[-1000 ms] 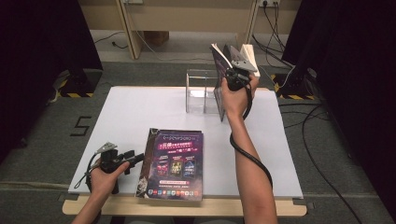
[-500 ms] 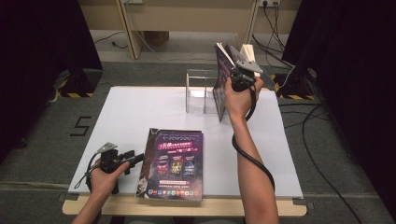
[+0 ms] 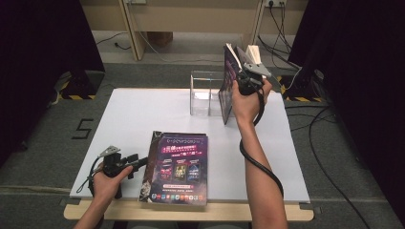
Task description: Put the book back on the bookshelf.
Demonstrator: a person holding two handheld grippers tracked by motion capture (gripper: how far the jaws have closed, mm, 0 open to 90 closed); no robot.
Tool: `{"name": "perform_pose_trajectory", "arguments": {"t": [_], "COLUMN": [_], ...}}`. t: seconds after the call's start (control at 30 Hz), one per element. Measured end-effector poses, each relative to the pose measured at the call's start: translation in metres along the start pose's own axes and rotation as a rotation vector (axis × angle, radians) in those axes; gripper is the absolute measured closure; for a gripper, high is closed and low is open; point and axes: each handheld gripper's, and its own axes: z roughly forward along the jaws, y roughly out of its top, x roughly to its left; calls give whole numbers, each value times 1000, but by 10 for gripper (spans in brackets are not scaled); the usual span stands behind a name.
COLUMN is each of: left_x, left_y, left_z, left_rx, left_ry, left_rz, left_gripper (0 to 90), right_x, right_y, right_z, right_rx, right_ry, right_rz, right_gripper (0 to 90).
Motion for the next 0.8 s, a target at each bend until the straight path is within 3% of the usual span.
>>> {"name": "perform_pose_trajectory", "arguments": {"t": [0.8], "left_x": [-3], "left_y": [0], "left_z": [0], "left_rx": [-6], "left_ry": [1], "left_rz": [9], "left_gripper": [390], "right_x": [-7], "right_y": [-10], "right_z": [-22], "right_rx": [-19], "right_ry": [25], "right_rz": [1], "right_gripper": [729]}}
